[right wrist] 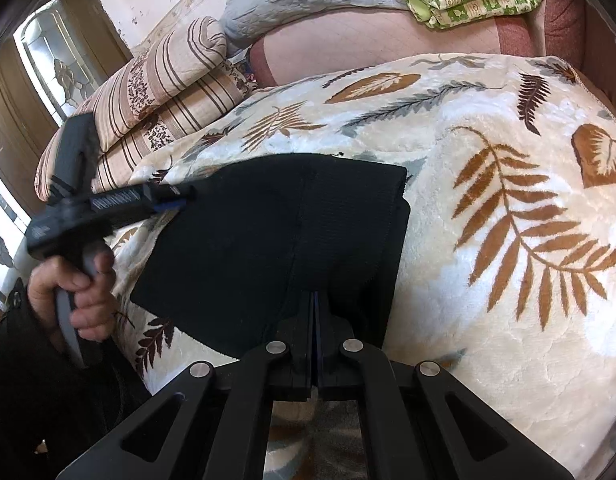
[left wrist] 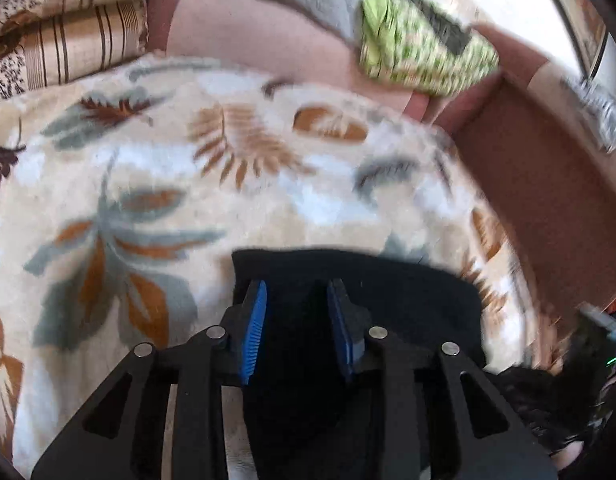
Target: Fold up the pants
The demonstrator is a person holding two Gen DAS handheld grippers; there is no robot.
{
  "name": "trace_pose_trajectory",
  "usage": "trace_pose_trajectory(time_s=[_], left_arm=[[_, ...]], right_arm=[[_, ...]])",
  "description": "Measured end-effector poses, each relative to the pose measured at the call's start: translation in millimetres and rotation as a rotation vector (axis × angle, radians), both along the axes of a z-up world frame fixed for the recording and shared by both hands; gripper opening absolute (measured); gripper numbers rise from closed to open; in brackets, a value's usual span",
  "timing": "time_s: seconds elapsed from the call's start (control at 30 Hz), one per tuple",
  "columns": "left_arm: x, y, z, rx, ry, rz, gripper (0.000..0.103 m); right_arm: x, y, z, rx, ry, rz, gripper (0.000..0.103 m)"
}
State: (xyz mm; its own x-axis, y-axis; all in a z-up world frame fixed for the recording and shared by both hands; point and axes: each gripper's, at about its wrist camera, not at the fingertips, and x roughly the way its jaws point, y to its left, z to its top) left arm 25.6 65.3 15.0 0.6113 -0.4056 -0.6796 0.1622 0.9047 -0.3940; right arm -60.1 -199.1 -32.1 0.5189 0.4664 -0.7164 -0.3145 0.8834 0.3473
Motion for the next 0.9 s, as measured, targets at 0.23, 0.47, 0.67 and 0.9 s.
trace_pose_trajectory(time_s=[0.23, 0.47, 0.67, 0.9], left_arm=[[26.8, -12.9, -30.3, -0.005, 0.081, -0.025, 0.03], [22.6, -14.3, -23.3, -0.016, 0.061, -0.004, 0.03], [17.3, -21.1, -24.2, 0.037, 0.019, 0.005, 0.03], [17.6, -24.0, -25.5, 0.062, 0.001, 0.024, 0.031]], right_arm=[[1.6, -1.1, 1.7, 0.016, 0.012, -0.003, 0.0], [22.8, 9.0, 72.0, -0.077, -0.206, -0.041, 0.02], [71.4, 12.4, -4.6, -0.124, -0.09, -0.074, 0.026], [44.8, 26.0, 48.7, -0.152, -0.195, -0.094, 0.033]])
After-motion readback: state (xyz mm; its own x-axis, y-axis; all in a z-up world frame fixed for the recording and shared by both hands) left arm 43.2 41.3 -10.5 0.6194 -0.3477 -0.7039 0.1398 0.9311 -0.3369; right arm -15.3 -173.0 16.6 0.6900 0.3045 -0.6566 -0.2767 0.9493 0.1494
